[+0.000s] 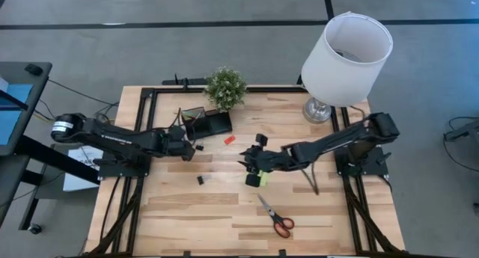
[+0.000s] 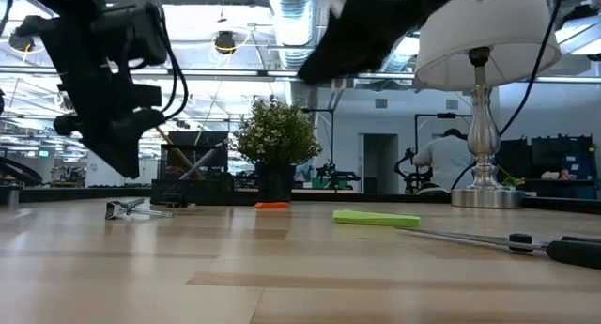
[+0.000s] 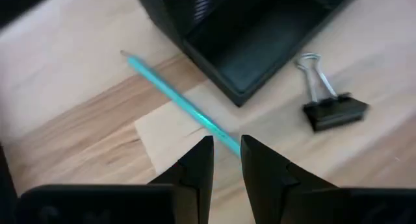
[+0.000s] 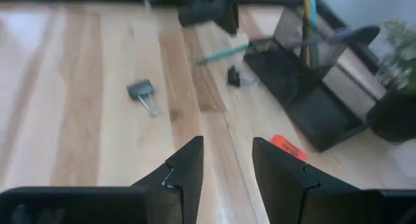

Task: Pick and place office supplies into organizer
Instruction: Put the sky blue pencil into the black organizer

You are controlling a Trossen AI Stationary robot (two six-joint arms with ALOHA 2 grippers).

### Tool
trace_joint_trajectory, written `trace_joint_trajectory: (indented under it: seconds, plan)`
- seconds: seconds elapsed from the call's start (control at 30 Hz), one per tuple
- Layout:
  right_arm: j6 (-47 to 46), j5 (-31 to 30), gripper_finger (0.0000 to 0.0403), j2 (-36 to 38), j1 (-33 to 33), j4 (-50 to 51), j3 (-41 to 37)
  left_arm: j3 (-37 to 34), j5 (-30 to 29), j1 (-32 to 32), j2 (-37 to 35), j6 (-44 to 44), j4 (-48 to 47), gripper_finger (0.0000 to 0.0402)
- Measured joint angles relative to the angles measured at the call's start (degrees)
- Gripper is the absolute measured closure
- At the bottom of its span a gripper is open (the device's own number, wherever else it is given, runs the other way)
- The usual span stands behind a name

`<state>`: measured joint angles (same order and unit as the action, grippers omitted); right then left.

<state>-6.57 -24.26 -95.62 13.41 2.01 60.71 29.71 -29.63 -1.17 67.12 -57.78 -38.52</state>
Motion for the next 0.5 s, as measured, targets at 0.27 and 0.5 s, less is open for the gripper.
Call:
trace_joint_trajectory:
  seconds: [0.27,0.5]
  plan:
    - [-1.0,7.3,0.0276,-5.1,-4.0,-0.8,3.7,0.0,-4.1,0.2,8.8,-2.2,2.4,0.0319]
    - [-0.6,9.7,0.0276,-6.1,-5.8,-1.6,6.4,0.3,-3.4,1.8,16.2,-11.3,2.1,0.0264]
